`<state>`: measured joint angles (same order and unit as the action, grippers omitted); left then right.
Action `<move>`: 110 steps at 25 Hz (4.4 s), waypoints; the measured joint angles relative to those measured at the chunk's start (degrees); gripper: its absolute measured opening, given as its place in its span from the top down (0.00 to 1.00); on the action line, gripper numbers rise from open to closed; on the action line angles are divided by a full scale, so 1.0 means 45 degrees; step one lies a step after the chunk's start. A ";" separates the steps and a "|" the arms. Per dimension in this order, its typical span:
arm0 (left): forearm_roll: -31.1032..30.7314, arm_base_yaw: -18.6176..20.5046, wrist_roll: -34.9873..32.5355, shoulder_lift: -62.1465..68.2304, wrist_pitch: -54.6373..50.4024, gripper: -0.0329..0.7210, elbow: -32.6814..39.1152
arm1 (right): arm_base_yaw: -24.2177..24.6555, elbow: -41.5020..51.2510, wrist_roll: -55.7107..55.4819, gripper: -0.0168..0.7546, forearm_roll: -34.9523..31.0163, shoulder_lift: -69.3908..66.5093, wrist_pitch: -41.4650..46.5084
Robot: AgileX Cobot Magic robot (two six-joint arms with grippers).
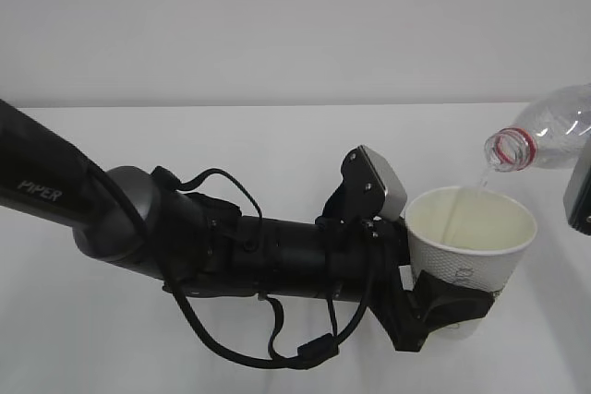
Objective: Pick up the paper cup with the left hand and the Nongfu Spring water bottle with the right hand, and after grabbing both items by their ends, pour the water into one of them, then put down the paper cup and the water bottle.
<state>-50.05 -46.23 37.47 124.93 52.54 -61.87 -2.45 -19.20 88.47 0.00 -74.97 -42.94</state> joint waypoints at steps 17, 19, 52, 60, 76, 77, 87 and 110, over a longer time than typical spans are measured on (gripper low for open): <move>0.0000 0.0000 0.0000 0.0000 0.0000 0.28 0.0000 | 0.0000 0.0000 0.0000 0.38 0.0000 0.0000 0.0000; 0.0000 0.0000 0.0000 0.0000 0.0000 0.28 0.0000 | 0.0000 0.0000 0.0000 0.38 0.0000 0.0000 0.0000; 0.0031 0.0000 0.0000 0.0000 -0.0026 0.28 0.0000 | 0.0000 0.0000 0.0000 0.38 0.0000 0.0000 -0.0097; 0.0031 0.0000 0.0000 0.0000 -0.0026 0.28 0.0000 | 0.0000 0.0000 0.0008 0.38 0.0000 0.0000 -0.0097; 0.0031 0.0000 0.0000 0.0000 -0.0048 0.28 0.0000 | 0.0000 0.0000 0.0206 0.38 0.0000 0.0000 -0.0127; 0.0031 0.0000 0.0000 0.0000 -0.0048 0.28 0.0000 | 0.0000 0.0000 0.0206 0.38 0.0000 0.0000 -0.0126; 0.0040 0.0000 0.0000 0.0000 -0.0048 0.28 0.0000 | 0.0000 0.0000 0.0278 0.38 0.0000 0.0000 -0.0178; 0.0040 0.0000 0.0000 0.0000 -0.0173 0.28 0.0000 | 0.0000 0.0000 0.0307 0.38 0.0083 0.0000 -0.0178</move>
<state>-49.86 -46.23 37.47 124.93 51.76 -61.87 -2.45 -19.20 89.84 0.37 -74.97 -43.74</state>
